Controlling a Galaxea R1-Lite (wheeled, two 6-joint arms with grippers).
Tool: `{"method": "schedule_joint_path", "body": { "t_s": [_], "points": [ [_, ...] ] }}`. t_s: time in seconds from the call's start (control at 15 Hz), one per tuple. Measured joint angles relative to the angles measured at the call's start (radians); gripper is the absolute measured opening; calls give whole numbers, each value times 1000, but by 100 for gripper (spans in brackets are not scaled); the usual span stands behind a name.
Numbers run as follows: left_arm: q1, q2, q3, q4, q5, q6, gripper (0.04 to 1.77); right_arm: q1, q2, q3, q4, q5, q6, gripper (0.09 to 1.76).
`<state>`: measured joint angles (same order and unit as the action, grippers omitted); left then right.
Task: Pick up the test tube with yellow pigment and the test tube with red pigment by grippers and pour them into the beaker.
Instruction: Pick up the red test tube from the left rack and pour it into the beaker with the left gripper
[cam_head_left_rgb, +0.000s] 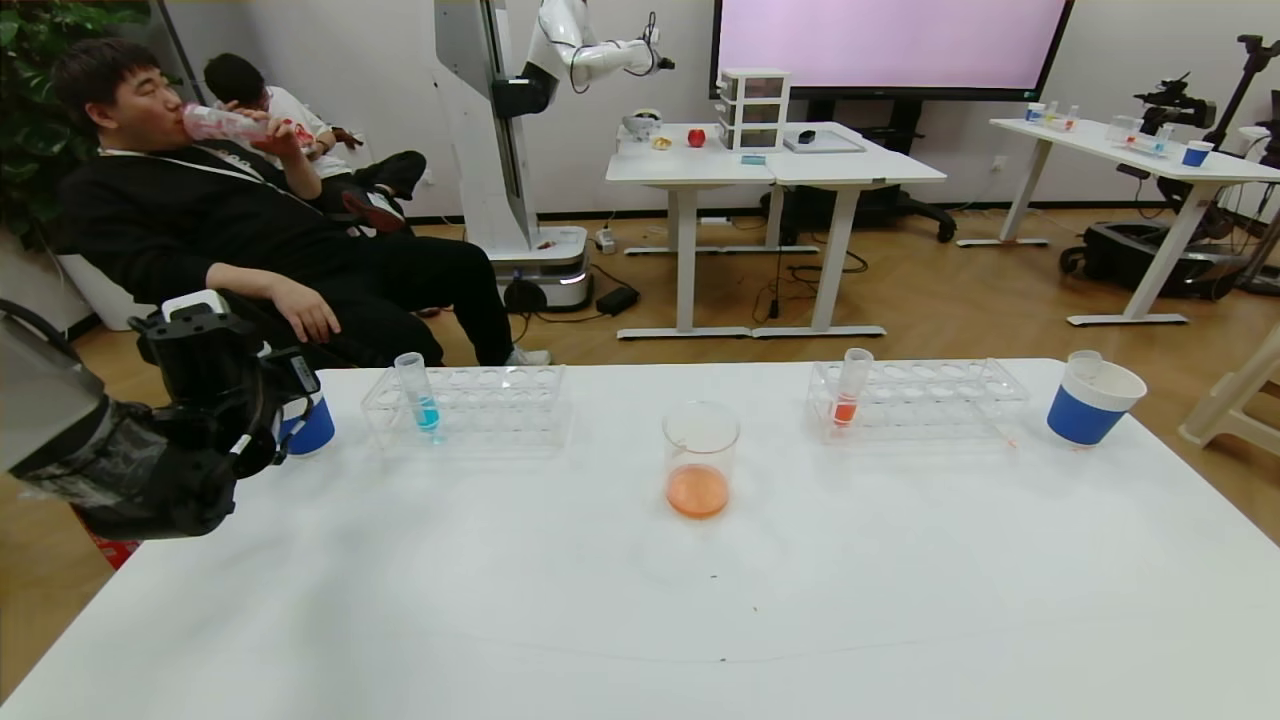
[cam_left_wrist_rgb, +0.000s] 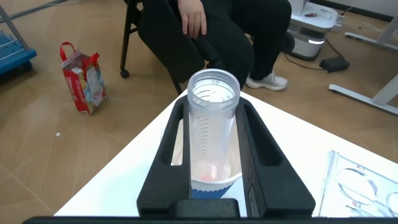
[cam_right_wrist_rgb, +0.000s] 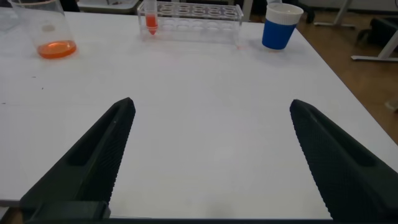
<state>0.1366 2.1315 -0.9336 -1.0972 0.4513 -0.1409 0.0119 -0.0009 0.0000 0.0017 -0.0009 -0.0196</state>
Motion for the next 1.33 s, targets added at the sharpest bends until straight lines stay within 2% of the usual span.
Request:
{"method": "schedule_joint_path", "body": {
  "t_s": [0.6,0.67,0.73,0.8,0.87,0.93,1.2,1.33],
  "points": [
    [-3,19,31,-37,-2,0,48,0,0,0,0,0,0,174],
    [-5,20,32,-37,-2,2,64,0,0,0,0,0,0,174],
    [-5,20,32,-37,-3,6,89,0,0,0,0,0,0,174],
    [-4,20,31,-37,-4,8,133,0,0,0,0,0,0,174],
    [-4,20,31,-37,-4,10,159,0,0,0,0,0,0,174],
    [-5,20,31,-37,-4,11,173,0,0,0,0,0,0,174],
    [-8,9,16,-37,-4,12,175,0,0,0,0,0,0,174],
    [-35,-34,-11,-28,-4,19,175,0,0,0,0,0,0,174]
  ]
}}
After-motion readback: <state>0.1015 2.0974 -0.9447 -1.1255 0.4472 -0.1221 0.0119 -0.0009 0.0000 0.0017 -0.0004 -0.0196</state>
